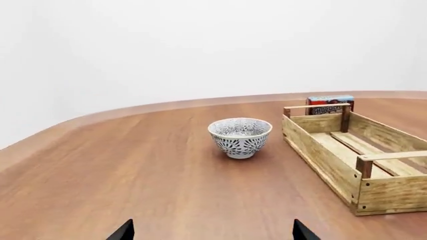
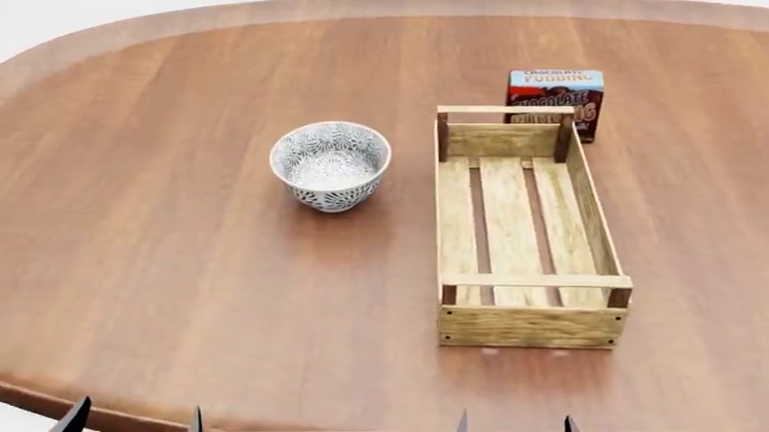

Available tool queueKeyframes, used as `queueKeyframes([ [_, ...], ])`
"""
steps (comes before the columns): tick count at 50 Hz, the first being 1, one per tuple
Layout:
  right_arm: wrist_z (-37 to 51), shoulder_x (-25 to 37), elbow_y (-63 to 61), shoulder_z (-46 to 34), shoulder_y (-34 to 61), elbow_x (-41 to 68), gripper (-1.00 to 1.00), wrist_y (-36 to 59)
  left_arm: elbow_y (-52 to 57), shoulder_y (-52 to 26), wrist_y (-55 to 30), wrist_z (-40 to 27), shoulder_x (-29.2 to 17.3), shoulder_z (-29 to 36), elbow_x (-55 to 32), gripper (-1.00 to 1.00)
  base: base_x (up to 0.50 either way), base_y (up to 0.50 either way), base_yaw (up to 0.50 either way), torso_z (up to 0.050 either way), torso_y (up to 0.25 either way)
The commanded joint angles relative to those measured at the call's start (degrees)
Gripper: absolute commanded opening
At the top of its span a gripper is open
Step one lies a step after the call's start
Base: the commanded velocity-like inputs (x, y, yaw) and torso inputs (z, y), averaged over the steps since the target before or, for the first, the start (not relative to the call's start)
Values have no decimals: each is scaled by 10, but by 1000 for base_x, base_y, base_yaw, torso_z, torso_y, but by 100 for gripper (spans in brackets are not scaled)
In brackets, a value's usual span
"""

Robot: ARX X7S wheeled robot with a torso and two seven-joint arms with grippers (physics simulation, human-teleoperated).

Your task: Pick up the bowl on the left and put it in the tray.

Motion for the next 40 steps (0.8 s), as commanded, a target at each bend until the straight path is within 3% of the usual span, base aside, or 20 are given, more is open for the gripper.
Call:
queueKeyframes([
  [1, 7, 7, -1, -7, -1, 7, 100, -4, -1, 0, 4, -6, -6, 8, -5, 100, 0, 500, 0, 0, 0],
  [14, 11, 13, -1, -18, -4, 9, 100, -16, -4, 1, 6, -11, -12, 15, -12, 100, 0, 500, 0, 0, 0],
  [23, 14, 19, 0, -32, -1, -4, 100, -13, -6, 0, 8, -14, -15, 20, -15, 100, 0, 0, 0, 0, 0],
  [40, 23, 23, -4, -30, -5, 15, 100, -28, -5, 1, 13, -21, -21, 25, -24, 100, 492, 0, 0, 0, 0],
])
